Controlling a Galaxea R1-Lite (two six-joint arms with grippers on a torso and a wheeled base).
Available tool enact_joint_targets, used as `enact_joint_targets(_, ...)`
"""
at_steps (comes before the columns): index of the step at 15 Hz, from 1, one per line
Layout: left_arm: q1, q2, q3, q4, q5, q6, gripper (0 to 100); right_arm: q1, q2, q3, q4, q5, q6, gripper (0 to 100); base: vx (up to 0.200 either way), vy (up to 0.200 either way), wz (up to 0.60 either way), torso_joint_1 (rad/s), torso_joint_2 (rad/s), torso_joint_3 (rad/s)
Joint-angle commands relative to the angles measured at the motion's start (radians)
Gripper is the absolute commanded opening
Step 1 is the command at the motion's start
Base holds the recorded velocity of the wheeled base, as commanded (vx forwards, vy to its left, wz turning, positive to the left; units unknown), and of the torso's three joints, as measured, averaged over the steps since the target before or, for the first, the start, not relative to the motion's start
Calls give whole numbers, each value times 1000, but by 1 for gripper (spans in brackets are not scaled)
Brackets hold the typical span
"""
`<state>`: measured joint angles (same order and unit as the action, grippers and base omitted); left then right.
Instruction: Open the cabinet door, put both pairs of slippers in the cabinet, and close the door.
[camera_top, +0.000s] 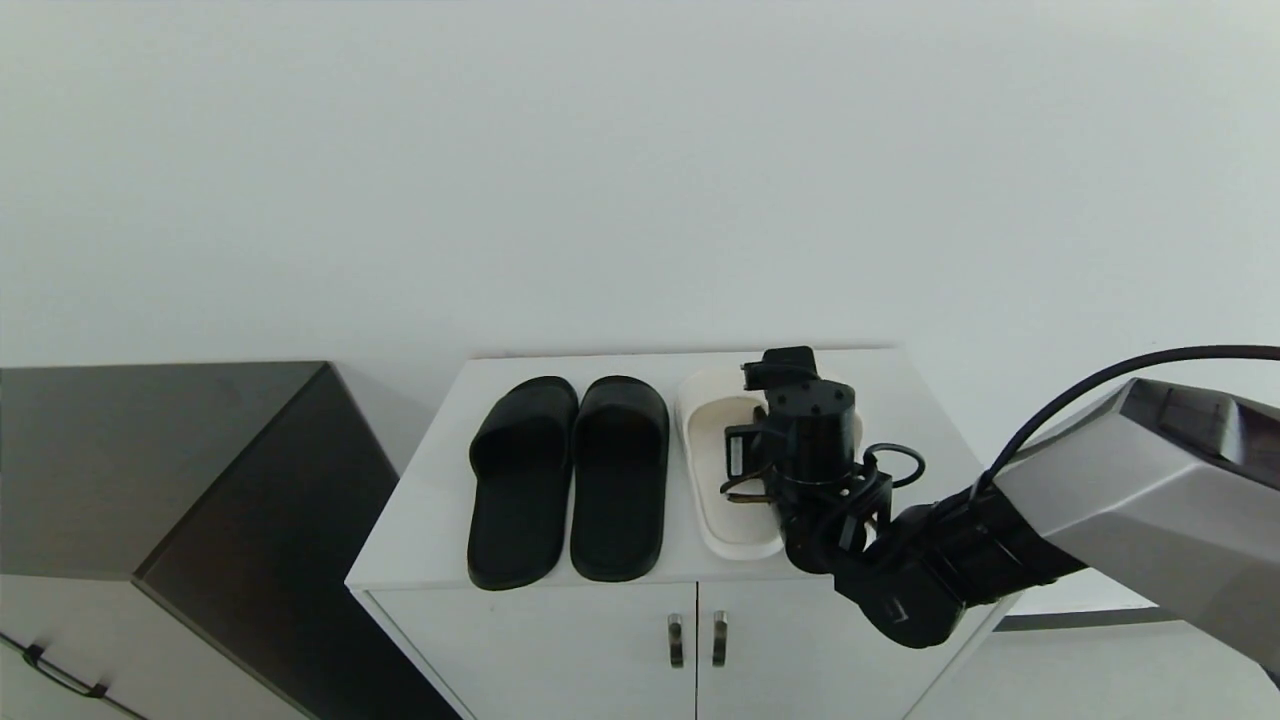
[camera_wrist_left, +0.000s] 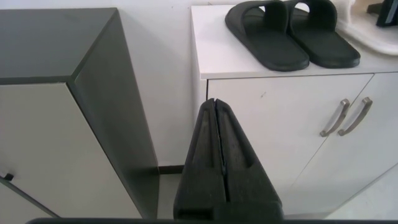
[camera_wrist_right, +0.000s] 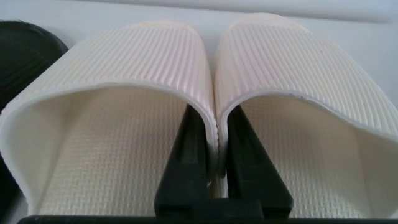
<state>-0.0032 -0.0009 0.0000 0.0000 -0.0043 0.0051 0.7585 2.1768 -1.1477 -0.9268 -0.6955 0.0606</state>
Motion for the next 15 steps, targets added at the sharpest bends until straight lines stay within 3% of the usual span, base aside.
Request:
enact_joint_targets(1,0,1,0,0,0,-5,0,-1,-97,40,-6,10,-24,0,0,0,0,0,0,0)
enact_joint_targets(9,0,1,0,0,0,-7,0,8,-496,491,14,469,-21,0,0,0,0,0,0,0)
enact_joint_targets(15,0,1,0,0,0,-5,0,56,-689,454,355,577,70,0,0,0,0,0,0,0)
